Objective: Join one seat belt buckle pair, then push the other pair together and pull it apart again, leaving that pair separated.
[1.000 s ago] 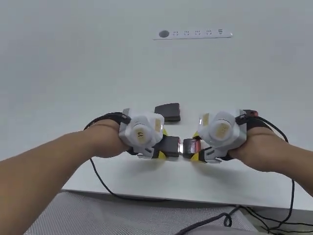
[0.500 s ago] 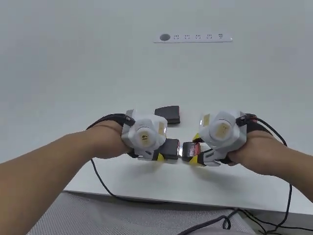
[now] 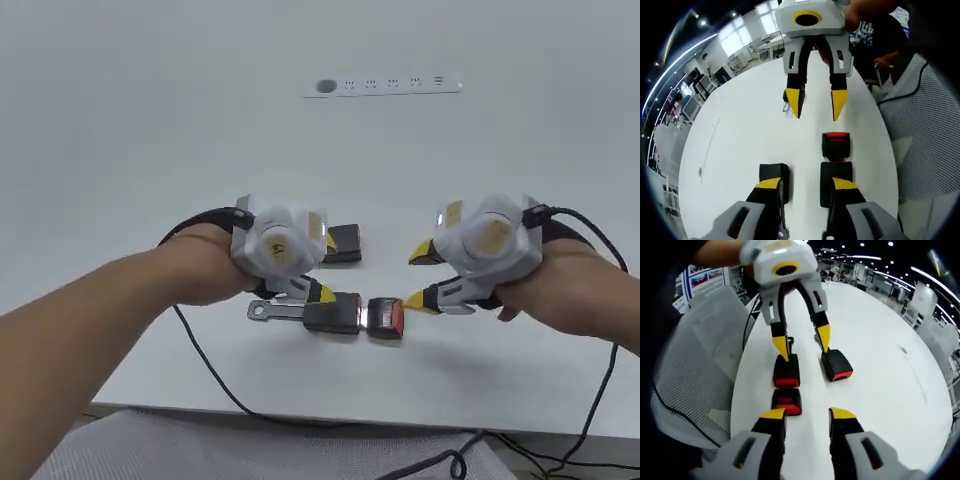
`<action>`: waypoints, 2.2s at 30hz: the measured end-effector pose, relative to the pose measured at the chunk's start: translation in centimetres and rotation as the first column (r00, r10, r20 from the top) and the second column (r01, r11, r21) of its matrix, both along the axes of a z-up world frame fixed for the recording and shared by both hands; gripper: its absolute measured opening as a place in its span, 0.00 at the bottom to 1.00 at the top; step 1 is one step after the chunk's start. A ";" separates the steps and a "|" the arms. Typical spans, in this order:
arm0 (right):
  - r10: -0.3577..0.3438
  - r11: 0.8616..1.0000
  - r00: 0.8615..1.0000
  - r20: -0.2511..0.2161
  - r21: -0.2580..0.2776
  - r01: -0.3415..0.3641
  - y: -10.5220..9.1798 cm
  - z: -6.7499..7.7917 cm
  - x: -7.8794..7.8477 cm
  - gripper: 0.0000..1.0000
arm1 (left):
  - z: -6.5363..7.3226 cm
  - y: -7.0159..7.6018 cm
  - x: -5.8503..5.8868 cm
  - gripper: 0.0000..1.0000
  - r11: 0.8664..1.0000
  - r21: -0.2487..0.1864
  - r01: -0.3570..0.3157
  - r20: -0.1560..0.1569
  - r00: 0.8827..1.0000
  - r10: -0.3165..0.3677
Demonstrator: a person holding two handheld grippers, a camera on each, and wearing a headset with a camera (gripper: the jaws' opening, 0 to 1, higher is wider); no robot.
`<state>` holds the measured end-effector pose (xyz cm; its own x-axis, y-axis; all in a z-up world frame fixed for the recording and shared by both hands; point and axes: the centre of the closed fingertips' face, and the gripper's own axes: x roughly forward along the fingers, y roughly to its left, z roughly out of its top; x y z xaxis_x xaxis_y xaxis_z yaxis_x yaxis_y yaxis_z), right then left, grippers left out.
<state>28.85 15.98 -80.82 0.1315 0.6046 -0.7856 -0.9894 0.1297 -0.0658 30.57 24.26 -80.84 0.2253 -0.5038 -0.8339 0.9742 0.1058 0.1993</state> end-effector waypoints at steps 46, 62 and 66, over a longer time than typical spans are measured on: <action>-0.058 0.985 0.998 -0.008 -0.163 0.056 -10.5 -4.3 6.0 0.31 | -4.3 2.3 5.2 0.31 0.996 0.086 0.025 -0.046 0.999 -0.021; 0.018 0.987 0.999 0.035 -0.158 -0.013 -3.1 -4.1 6.0 0.31 | -4.3 2.3 5.1 0.30 0.995 0.098 0.031 -0.038 0.999 -0.027; 0.020 0.988 0.999 0.026 -0.156 -0.015 -1.2 -4.3 6.0 0.31 | -4.3 2.2 5.1 0.30 0.994 0.103 0.030 -0.036 0.999 -0.026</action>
